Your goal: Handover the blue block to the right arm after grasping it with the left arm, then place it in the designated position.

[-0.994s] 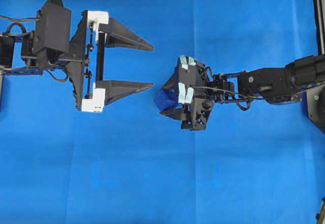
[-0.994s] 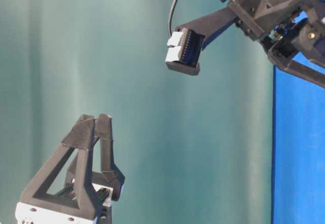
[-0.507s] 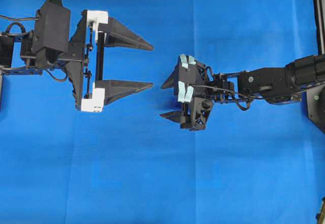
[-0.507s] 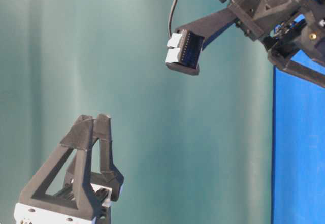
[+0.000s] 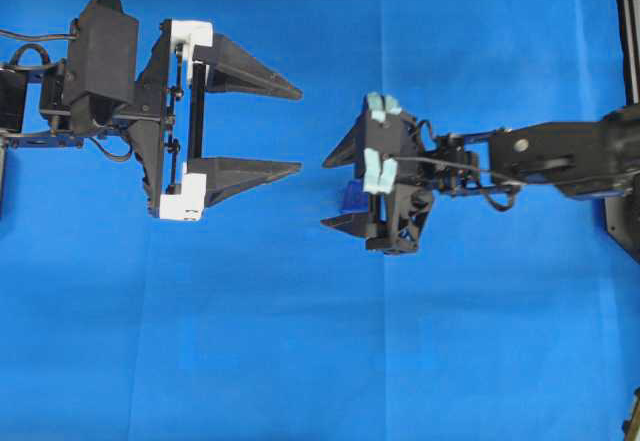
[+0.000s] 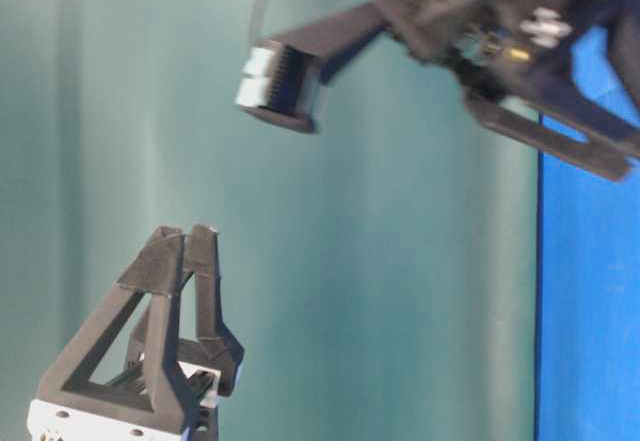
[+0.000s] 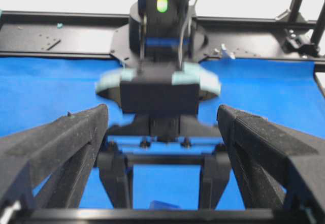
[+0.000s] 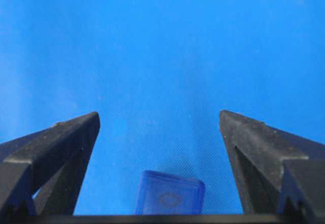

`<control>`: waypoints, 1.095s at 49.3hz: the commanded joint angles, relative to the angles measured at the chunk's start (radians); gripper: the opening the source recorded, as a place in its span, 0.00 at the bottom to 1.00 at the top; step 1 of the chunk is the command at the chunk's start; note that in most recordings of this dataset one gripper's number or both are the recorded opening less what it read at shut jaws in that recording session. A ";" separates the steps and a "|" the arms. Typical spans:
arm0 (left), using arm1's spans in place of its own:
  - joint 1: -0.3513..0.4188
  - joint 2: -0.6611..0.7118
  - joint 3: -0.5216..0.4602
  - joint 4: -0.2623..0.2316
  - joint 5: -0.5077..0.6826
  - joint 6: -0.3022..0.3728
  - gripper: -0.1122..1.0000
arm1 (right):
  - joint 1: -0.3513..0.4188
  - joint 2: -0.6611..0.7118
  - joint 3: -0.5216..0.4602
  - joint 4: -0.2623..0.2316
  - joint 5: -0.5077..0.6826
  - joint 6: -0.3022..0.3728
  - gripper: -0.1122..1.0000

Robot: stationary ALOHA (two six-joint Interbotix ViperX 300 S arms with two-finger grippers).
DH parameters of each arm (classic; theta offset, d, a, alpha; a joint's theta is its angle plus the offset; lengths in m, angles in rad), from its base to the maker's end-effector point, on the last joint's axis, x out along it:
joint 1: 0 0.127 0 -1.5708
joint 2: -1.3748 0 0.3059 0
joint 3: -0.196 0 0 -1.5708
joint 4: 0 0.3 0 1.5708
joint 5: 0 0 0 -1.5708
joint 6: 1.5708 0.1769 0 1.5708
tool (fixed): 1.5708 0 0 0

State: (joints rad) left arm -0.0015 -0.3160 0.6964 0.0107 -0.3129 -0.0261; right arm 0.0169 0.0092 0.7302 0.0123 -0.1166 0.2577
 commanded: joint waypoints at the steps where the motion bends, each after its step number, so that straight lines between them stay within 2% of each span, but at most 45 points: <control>1: 0.002 -0.021 -0.009 0.002 -0.005 0.000 0.94 | 0.003 -0.092 -0.020 -0.002 0.046 -0.003 0.93; 22: 0.002 -0.021 -0.011 0.002 -0.005 -0.002 0.94 | 0.002 -0.407 -0.015 -0.031 0.235 -0.006 0.93; 38: 0.002 -0.021 -0.011 0.002 -0.005 -0.003 0.94 | -0.003 -0.575 -0.005 -0.046 0.301 -0.006 0.93; 54: 0.002 -0.018 -0.014 0.002 -0.005 -0.003 0.94 | -0.005 -0.680 0.017 -0.061 0.301 -0.006 0.93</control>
State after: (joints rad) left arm -0.0015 -0.3160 0.6964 0.0107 -0.3129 -0.0276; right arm 0.0138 -0.6535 0.7563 -0.0430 0.1887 0.2531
